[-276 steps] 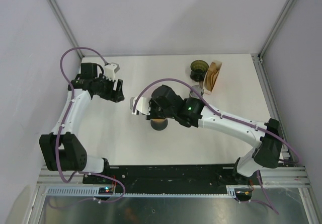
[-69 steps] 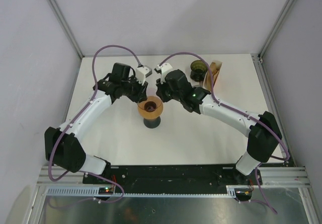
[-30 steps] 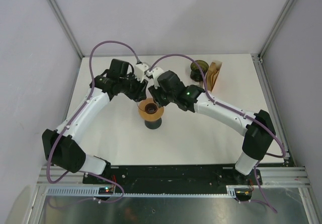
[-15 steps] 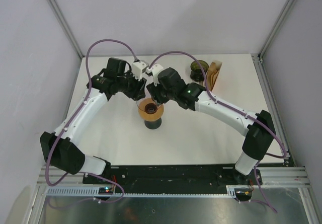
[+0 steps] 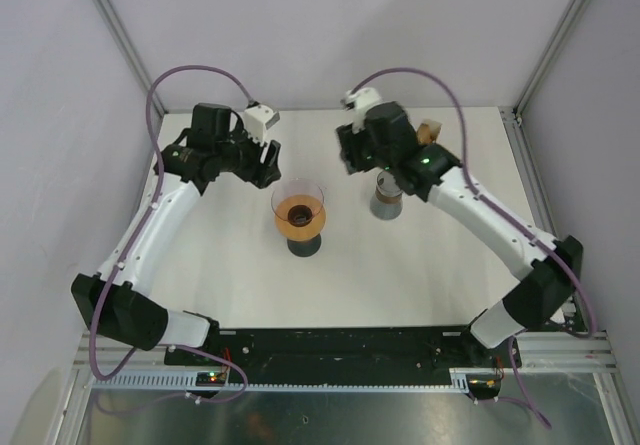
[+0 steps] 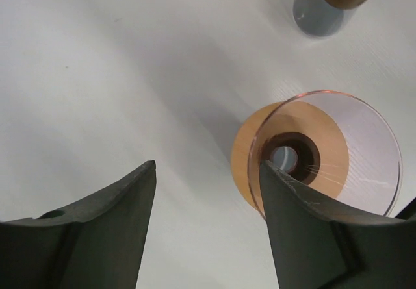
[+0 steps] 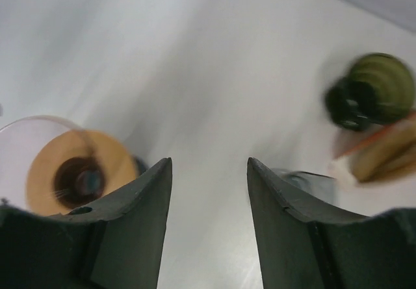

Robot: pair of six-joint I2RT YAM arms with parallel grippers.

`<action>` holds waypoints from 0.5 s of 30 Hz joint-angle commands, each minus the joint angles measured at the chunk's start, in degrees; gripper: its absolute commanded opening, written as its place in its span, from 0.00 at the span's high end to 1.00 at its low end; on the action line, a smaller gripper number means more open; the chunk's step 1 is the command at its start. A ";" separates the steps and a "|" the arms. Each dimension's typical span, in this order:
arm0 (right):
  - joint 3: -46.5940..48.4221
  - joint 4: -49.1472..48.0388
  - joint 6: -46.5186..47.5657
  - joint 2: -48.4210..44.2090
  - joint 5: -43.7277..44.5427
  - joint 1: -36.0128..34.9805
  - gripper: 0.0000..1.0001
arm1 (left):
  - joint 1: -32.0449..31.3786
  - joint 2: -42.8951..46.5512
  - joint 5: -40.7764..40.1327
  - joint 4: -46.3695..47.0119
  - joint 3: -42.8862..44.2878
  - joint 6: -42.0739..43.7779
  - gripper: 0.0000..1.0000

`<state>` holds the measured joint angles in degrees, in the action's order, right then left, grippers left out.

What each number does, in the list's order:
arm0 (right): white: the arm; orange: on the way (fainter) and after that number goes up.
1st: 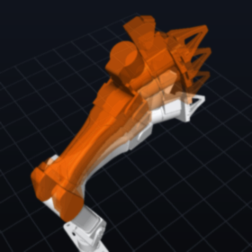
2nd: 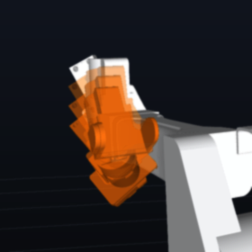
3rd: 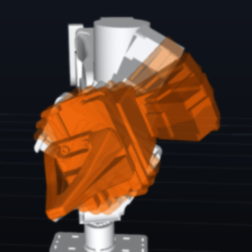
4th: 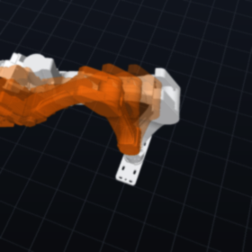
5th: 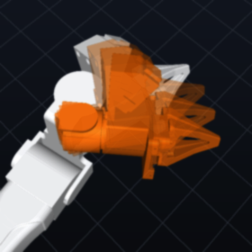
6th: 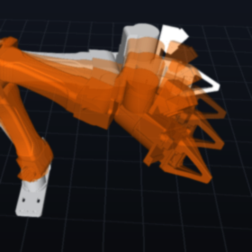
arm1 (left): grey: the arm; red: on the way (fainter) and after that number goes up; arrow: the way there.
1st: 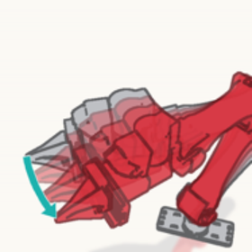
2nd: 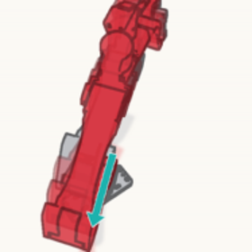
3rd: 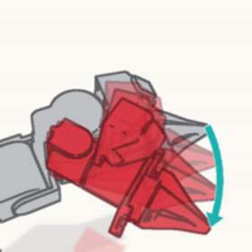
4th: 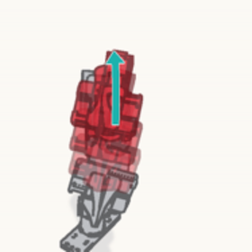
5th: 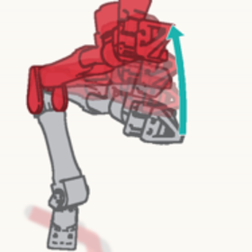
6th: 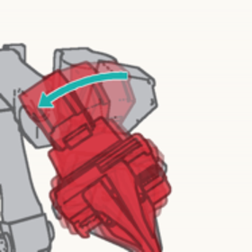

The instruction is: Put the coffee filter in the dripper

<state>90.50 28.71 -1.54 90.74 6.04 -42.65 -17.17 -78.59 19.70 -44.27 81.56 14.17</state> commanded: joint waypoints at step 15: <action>-8.15 -5.11 -5.79 1.51 13.93 26.79 0.59 | 8.94 -0.25 0.48 0.95 2.33 -0.90 0.26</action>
<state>82.06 27.88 -6.00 89.97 18.28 -17.32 -8.82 -78.85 19.68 -44.25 82.89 13.54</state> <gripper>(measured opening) 0.419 0.735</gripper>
